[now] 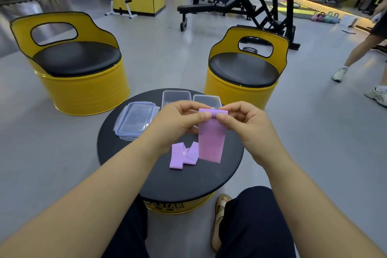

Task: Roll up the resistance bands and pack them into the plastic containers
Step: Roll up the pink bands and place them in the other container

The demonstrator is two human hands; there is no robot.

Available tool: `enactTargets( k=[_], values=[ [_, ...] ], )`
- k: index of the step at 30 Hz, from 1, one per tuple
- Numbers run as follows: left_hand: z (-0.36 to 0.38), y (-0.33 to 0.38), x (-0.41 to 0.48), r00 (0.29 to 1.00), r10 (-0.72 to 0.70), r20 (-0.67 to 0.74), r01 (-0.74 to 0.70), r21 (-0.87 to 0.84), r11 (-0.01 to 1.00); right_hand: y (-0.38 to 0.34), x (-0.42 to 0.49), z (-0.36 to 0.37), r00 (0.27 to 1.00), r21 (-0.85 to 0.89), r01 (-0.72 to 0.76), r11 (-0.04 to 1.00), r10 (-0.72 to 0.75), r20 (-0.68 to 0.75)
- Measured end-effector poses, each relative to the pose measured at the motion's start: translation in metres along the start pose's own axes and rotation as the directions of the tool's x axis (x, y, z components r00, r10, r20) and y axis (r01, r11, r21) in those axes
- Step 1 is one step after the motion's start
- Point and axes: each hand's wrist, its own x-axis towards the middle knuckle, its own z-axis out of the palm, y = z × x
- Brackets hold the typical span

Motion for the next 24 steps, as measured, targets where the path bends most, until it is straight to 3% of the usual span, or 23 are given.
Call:
enactTargets(
  k=[6, 14, 24],
  values=[
    [0.0019, 0.0046, -0.0009, 0.997, 0.061, -0.046, -0.055, 0.123, 0.991, -0.0042, 0.0008, -0.0071, 0.998, -0.078, 0.042, 0.996, -0.039, 0.049],
    [0.0034, 0.0047, 0.0013, 0.994, 0.096, -0.042, -0.09, 0.133, 0.987, -0.0035, 0.001, -0.0041, 0.998, 0.032, -0.041, 0.999, 0.04, 0.045],
    [0.0046, 0.0035, 0.0017, 0.997, 0.058, -0.047, -0.054, 0.077, 0.996, -0.0017, 0.0019, -0.003, 1.0, 0.004, 0.012, 1.0, -0.012, 0.022]
  ],
)
